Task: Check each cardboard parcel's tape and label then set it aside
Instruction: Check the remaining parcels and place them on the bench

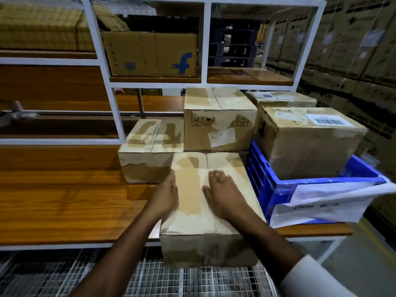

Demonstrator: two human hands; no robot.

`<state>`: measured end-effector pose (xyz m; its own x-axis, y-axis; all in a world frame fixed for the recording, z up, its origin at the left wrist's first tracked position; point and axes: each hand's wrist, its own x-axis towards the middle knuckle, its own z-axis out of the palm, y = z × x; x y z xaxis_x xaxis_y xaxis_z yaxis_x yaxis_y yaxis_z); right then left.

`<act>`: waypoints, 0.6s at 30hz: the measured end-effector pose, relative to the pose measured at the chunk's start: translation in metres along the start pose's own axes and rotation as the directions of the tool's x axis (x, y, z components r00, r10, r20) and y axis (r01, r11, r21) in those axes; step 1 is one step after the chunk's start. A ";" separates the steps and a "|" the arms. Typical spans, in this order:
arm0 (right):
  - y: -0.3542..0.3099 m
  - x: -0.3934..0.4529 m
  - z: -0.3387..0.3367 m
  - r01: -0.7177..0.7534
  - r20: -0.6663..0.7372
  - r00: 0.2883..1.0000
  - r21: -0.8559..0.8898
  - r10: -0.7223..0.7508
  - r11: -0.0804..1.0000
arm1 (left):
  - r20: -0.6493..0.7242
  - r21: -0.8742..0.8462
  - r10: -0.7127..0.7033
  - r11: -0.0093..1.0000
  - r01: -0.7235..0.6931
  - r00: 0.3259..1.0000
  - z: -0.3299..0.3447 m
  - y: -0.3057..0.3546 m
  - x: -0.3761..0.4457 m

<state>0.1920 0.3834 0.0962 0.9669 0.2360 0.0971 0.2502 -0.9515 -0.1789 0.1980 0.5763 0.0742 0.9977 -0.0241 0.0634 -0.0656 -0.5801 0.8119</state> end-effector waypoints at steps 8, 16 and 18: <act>0.030 0.069 -0.004 0.051 0.105 0.994 -0.096 -0.040 0.994 | 0.117 0.702 0.190 0.678 -0.216 0.975 0.027 0.044 0.067; 0.035 0.074 -0.007 0.074 0.139 0.989 -0.097 -0.060 0.993 | 0.278 0.723 0.236 0.587 -0.364 0.931 0.033 0.048 0.087; 0.042 0.067 -0.018 0.067 0.172 0.984 -0.122 -0.045 0.990 | 0.253 0.713 0.230 0.612 -0.342 0.940 0.022 0.048 0.077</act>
<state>0.2667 0.3560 0.1125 0.9488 0.3092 -0.0647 0.3063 -0.9506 -0.0510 0.2717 0.5288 0.1048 0.9268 -0.3622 0.0997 -0.3690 -0.9273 0.0619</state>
